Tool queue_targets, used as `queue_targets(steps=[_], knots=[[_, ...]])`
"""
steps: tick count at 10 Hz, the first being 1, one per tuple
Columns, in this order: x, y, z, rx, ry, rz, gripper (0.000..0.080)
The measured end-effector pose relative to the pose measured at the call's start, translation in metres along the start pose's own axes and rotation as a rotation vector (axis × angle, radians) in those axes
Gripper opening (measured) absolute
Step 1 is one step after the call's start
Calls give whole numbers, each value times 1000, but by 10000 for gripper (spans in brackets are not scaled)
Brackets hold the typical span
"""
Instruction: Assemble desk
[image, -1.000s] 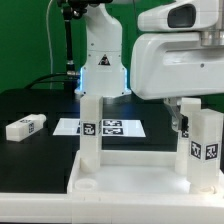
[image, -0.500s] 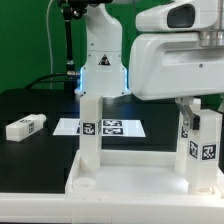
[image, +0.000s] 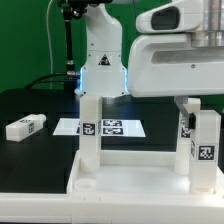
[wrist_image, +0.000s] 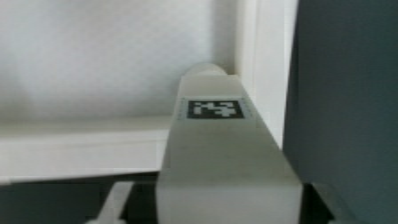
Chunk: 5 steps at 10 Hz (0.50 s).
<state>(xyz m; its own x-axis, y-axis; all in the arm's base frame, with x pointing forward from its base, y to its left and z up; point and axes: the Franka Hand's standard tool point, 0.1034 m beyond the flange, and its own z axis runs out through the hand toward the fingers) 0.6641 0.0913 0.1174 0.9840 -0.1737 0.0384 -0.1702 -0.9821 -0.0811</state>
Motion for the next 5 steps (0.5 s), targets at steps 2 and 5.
queue_targets(steps=[2, 5], knots=[[1, 0, 0, 6, 2, 140, 288], [1, 2, 1, 11, 1, 462, 289]])
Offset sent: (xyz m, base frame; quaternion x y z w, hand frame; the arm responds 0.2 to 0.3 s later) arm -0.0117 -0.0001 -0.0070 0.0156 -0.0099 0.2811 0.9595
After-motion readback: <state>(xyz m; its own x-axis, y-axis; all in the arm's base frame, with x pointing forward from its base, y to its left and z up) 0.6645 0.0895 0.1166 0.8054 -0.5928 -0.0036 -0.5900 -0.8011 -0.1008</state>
